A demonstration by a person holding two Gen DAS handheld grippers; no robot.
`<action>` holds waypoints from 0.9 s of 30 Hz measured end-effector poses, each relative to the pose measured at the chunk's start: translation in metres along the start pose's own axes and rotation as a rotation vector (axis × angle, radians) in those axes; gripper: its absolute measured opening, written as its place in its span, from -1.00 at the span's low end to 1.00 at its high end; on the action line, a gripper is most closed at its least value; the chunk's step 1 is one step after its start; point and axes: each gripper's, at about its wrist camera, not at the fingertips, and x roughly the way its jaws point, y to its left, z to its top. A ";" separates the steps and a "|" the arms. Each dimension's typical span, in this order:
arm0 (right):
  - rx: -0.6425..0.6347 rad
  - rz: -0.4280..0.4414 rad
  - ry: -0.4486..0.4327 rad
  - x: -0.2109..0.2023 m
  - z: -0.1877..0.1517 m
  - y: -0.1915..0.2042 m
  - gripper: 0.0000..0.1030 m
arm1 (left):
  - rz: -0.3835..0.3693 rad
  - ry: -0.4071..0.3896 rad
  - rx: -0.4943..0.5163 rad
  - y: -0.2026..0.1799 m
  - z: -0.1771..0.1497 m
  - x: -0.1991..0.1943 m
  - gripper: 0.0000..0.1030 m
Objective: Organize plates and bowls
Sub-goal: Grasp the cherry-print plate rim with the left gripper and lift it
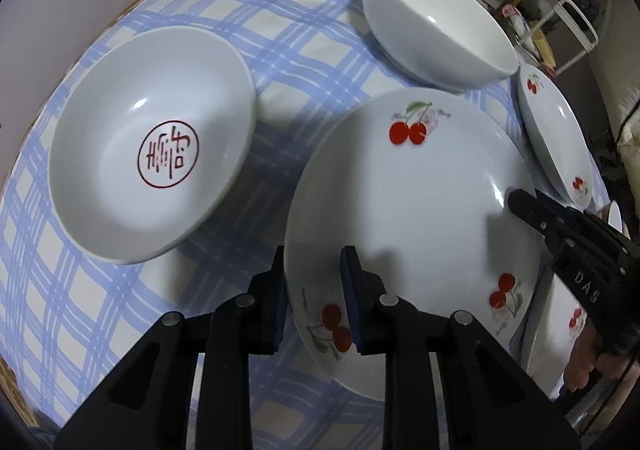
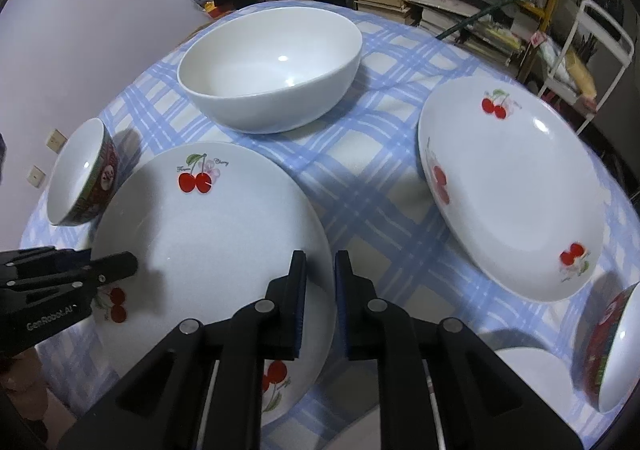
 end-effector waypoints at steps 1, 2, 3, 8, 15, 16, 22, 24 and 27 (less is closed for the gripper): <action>0.013 0.011 0.000 0.000 -0.001 -0.002 -0.70 | 0.002 0.004 0.013 -0.001 0.000 -0.001 -0.52; 0.037 0.026 -0.001 -0.001 -0.002 -0.005 -0.71 | 0.006 0.007 0.017 -0.003 0.000 0.000 -0.52; 0.056 0.035 -0.003 -0.002 -0.003 -0.006 -0.71 | 0.007 0.011 0.016 -0.003 0.000 0.000 -0.52; 0.043 0.018 -0.012 -0.009 -0.010 0.003 -0.71 | -0.002 0.030 0.000 0.003 -0.005 -0.003 -0.51; 0.037 0.041 0.004 -0.023 -0.031 0.013 -0.71 | 0.009 0.025 0.009 0.005 -0.022 -0.020 -0.51; 0.034 0.036 0.005 -0.026 -0.035 0.015 -0.71 | -0.002 0.024 0.010 0.007 -0.025 -0.023 -0.51; 0.059 0.061 -0.023 -0.053 -0.049 0.019 -0.71 | -0.001 -0.004 -0.003 0.011 -0.044 -0.047 -0.51; 0.053 0.052 -0.038 -0.060 -0.053 0.025 -0.71 | -0.004 -0.003 -0.005 0.013 -0.053 -0.054 -0.51; 0.059 0.047 -0.050 -0.070 -0.060 0.030 -0.71 | -0.023 -0.014 -0.004 0.017 -0.064 -0.067 -0.51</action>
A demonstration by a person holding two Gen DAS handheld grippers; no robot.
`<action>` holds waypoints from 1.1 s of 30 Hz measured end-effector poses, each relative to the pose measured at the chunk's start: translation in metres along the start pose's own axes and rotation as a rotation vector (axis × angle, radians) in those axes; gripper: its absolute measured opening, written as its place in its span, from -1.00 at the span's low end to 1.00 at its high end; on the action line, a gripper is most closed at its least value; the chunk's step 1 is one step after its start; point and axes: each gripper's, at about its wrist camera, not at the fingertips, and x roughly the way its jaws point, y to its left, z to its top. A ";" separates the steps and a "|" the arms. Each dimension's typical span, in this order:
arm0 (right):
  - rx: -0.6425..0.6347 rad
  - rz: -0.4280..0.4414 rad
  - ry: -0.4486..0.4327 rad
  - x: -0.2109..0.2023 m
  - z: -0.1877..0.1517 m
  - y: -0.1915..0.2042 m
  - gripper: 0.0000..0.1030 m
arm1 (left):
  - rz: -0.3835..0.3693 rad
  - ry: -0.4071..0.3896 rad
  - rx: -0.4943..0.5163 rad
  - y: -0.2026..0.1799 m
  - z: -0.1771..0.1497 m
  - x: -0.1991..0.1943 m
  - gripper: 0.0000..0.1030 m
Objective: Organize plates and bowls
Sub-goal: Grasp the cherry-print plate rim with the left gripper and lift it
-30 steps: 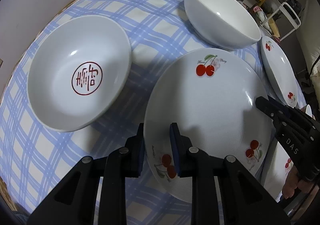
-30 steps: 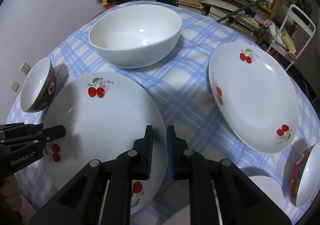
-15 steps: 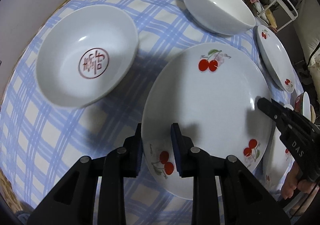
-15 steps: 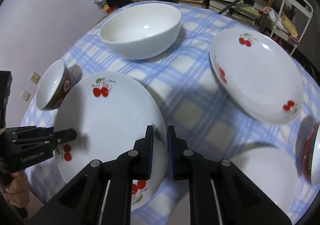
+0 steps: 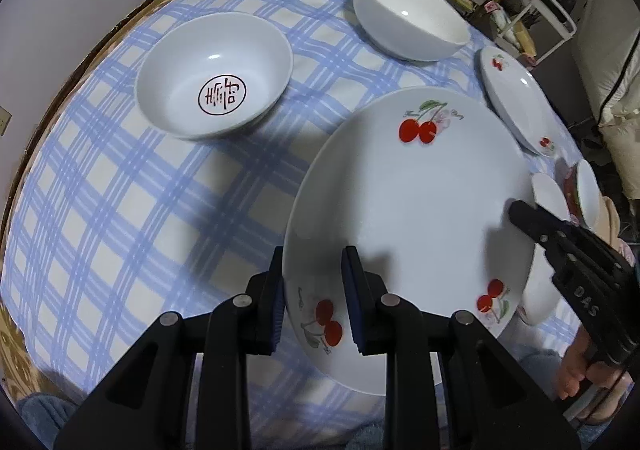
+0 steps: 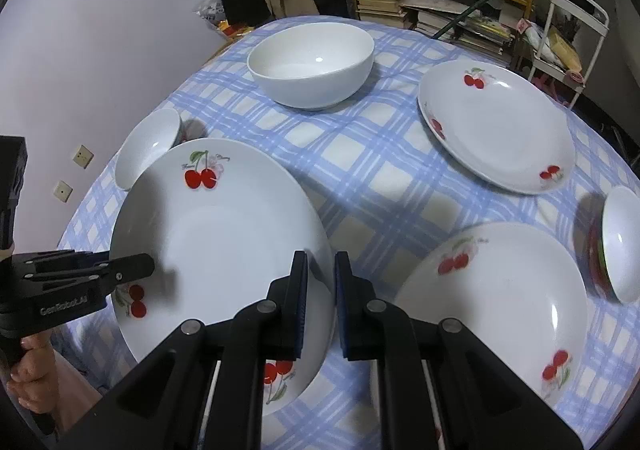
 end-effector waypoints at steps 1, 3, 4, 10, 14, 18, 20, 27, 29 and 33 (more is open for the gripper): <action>0.004 0.000 0.001 -0.002 -0.003 0.001 -0.71 | -0.003 -0.005 0.002 -0.002 -0.002 -0.004 -0.51; 0.006 -0.006 0.002 -0.004 -0.007 0.002 -0.71 | -0.007 -0.011 0.003 -0.004 -0.006 -0.008 -0.51; 0.006 -0.010 0.003 -0.004 -0.010 0.002 -0.71 | -0.005 -0.009 0.004 -0.004 -0.008 -0.009 -0.51; 0.015 -0.024 0.019 -0.001 -0.022 0.001 -0.71 | -0.008 0.041 0.004 -0.010 -0.004 0.008 -0.51; 0.023 -0.031 0.058 0.012 -0.026 -0.006 -0.71 | -0.046 0.115 -0.030 -0.005 -0.001 0.027 -0.50; 0.032 -0.022 0.093 0.020 -0.031 -0.009 -0.71 | -0.014 0.126 -0.022 -0.007 -0.005 0.032 -0.50; 0.020 -0.035 0.109 0.025 -0.033 -0.007 -0.71 | -0.013 0.136 -0.023 -0.007 -0.005 0.034 -0.50; 0.016 -0.074 0.126 0.029 -0.035 -0.007 -0.71 | -0.013 0.176 -0.024 -0.010 -0.003 0.049 -0.51; 0.009 -0.088 0.125 0.030 -0.035 -0.007 -0.71 | -0.004 0.181 -0.020 -0.011 -0.003 0.051 -0.51; -0.003 -0.094 0.137 0.030 -0.036 -0.006 -0.71 | -0.007 0.189 -0.028 -0.010 -0.003 0.053 -0.51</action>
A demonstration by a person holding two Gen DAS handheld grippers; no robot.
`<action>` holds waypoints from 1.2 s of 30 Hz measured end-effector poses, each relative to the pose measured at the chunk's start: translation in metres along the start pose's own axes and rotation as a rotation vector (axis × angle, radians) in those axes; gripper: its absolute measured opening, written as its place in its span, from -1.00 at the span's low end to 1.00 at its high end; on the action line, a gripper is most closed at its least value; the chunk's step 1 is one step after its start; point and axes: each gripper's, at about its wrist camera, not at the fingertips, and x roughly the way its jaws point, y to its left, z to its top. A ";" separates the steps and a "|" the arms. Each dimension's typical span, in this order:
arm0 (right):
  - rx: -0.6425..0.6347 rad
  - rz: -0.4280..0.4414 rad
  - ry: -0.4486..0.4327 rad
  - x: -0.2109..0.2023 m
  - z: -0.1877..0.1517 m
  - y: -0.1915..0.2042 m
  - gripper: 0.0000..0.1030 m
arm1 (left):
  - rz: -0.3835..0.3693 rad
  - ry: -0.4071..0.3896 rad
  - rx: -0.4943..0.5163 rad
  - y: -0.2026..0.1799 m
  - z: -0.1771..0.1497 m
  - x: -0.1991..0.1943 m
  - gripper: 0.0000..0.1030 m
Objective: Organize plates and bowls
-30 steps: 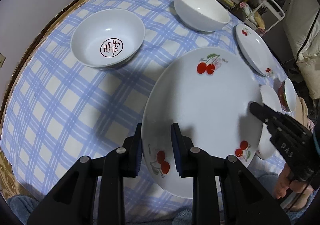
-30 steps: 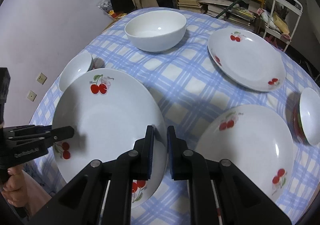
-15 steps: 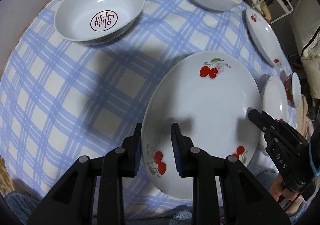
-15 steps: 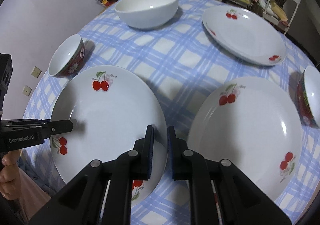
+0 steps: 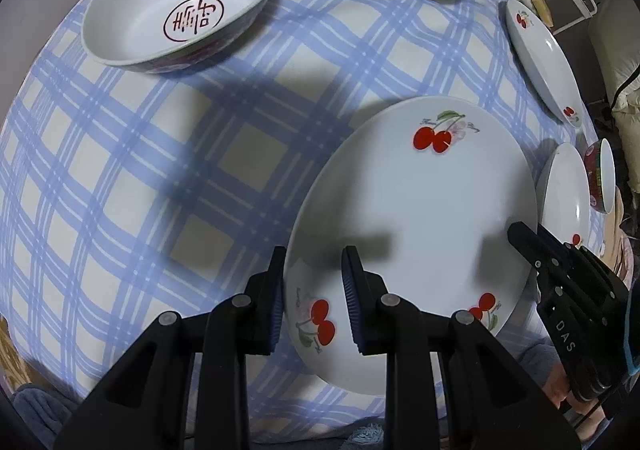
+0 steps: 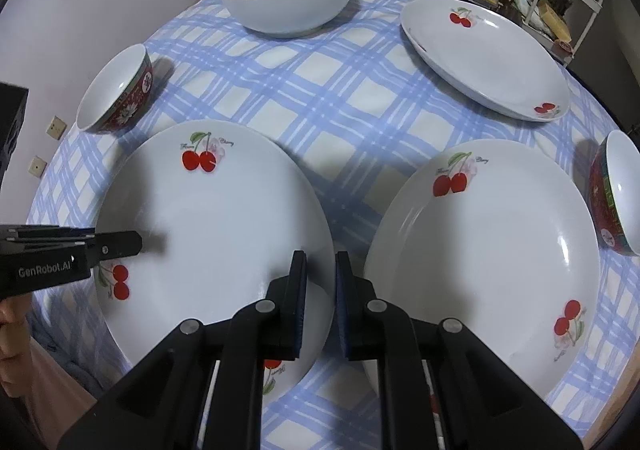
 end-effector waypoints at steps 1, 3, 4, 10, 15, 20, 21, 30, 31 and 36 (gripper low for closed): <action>-0.003 -0.002 0.002 0.000 0.000 0.000 -0.71 | -0.003 0.000 -0.003 0.000 0.000 0.000 -0.51; -0.009 -0.009 0.006 -0.001 0.000 0.001 -0.71 | -0.001 -0.004 -0.003 -0.001 0.000 -0.001 -0.51; -0.009 -0.012 0.004 -0.002 0.000 0.001 -0.71 | 0.008 -0.013 0.000 0.000 -0.001 -0.004 -0.51; -0.001 -0.021 -0.048 -0.027 0.000 -0.005 -0.70 | 0.079 -0.132 0.072 -0.015 -0.015 -0.033 -0.48; 0.033 -0.057 -0.089 -0.052 -0.004 -0.021 -0.27 | 0.130 -0.247 0.229 -0.053 -0.028 -0.062 -0.47; 0.095 -0.090 -0.148 -0.079 -0.004 -0.042 0.25 | 0.129 -0.308 0.303 -0.087 -0.030 -0.083 -0.20; 0.102 -0.095 -0.153 -0.083 -0.005 -0.046 0.28 | 0.134 -0.327 0.312 -0.093 -0.026 -0.086 -0.13; 0.241 -0.135 -0.200 -0.122 -0.022 -0.112 0.94 | 0.099 -0.344 0.393 -0.149 -0.018 -0.090 0.33; 0.266 -0.138 -0.207 -0.124 -0.024 -0.118 0.94 | 0.094 -0.342 0.399 -0.155 -0.018 -0.090 0.41; 0.399 -0.122 -0.238 -0.127 -0.037 -0.150 0.94 | 0.034 -0.349 0.381 -0.182 -0.014 -0.084 0.60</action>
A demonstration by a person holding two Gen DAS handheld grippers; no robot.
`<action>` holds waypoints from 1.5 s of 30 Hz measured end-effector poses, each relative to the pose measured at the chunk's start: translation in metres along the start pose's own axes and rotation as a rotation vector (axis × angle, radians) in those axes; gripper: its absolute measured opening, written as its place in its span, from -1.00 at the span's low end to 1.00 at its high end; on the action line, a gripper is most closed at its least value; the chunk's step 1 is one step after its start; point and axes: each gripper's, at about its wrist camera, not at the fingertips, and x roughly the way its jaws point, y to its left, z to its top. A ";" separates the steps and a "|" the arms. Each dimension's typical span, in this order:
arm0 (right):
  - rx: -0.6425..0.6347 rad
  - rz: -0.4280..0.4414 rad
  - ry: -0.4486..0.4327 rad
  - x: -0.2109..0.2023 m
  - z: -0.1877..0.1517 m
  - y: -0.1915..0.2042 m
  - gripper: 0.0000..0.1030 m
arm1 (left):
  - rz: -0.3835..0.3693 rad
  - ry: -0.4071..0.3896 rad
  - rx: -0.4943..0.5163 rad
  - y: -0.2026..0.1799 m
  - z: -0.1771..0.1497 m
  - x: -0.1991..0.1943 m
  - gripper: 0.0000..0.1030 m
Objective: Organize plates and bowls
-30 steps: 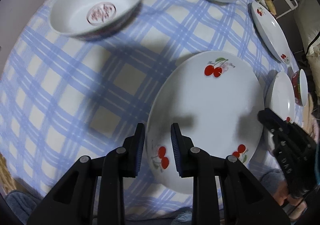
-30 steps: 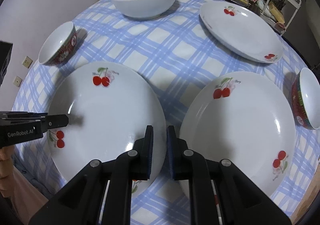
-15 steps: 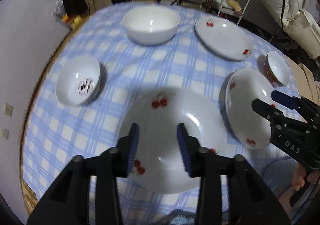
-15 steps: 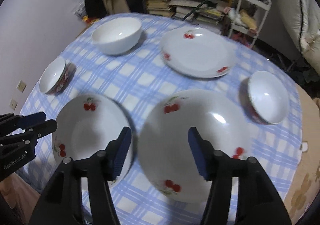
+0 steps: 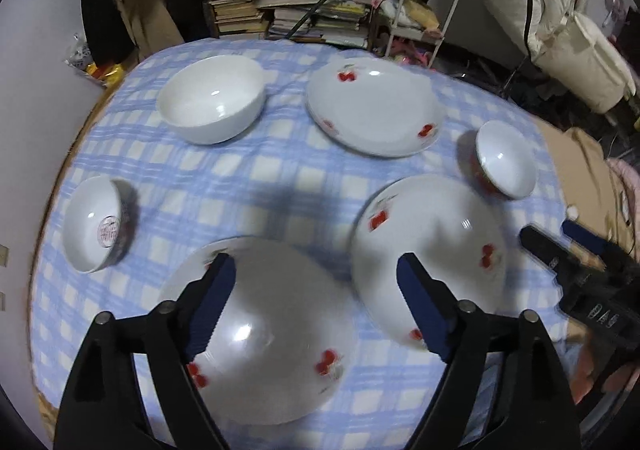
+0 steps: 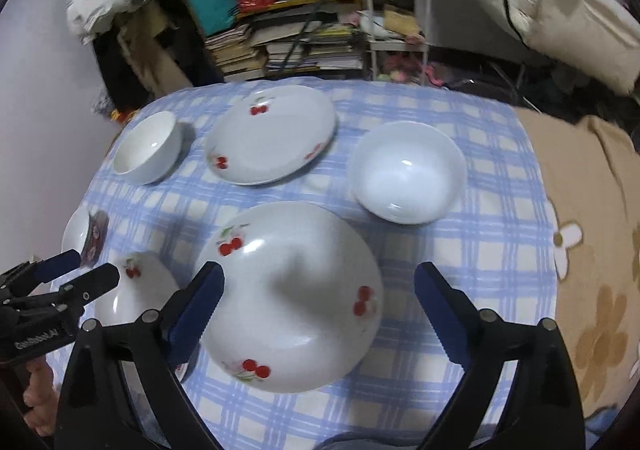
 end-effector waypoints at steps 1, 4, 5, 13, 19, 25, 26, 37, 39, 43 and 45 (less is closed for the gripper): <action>-0.003 -0.008 0.007 0.003 -0.001 -0.003 0.94 | -0.001 -0.008 0.007 -0.005 0.001 0.002 0.61; 0.013 -0.041 0.013 0.009 -0.005 -0.013 0.94 | 0.048 -0.012 0.068 -0.018 0.004 0.013 0.61; 0.028 -0.044 0.023 0.011 -0.006 -0.017 0.94 | 0.055 -0.004 0.079 -0.021 0.005 0.020 0.61; 0.077 -0.060 0.042 0.022 -0.005 -0.037 0.94 | 0.008 0.076 0.079 -0.029 0.010 0.065 0.43; 0.116 -0.064 0.114 0.046 -0.006 -0.046 0.94 | 0.029 0.139 0.087 -0.032 0.010 0.094 0.21; 0.112 -0.062 0.190 0.071 -0.008 -0.041 0.67 | -0.003 0.216 0.080 -0.030 0.007 0.114 -0.11; 0.117 -0.071 0.213 0.076 -0.010 -0.042 0.55 | -0.014 0.226 0.080 -0.030 0.005 0.117 -0.20; 0.233 0.031 0.331 0.094 -0.029 -0.058 -0.67 | -0.062 0.257 0.097 -0.037 -0.003 0.128 -0.55; 0.251 0.048 0.327 0.090 -0.030 -0.060 -0.70 | -0.055 0.254 0.103 -0.035 -0.003 0.123 -0.55; 0.236 0.056 0.297 0.080 -0.032 -0.057 -0.71 | -0.028 0.233 0.134 -0.038 -0.004 0.112 -0.56; 0.246 0.065 0.276 0.074 -0.033 -0.056 -0.71 | -0.037 0.220 0.130 -0.036 -0.004 0.105 -0.56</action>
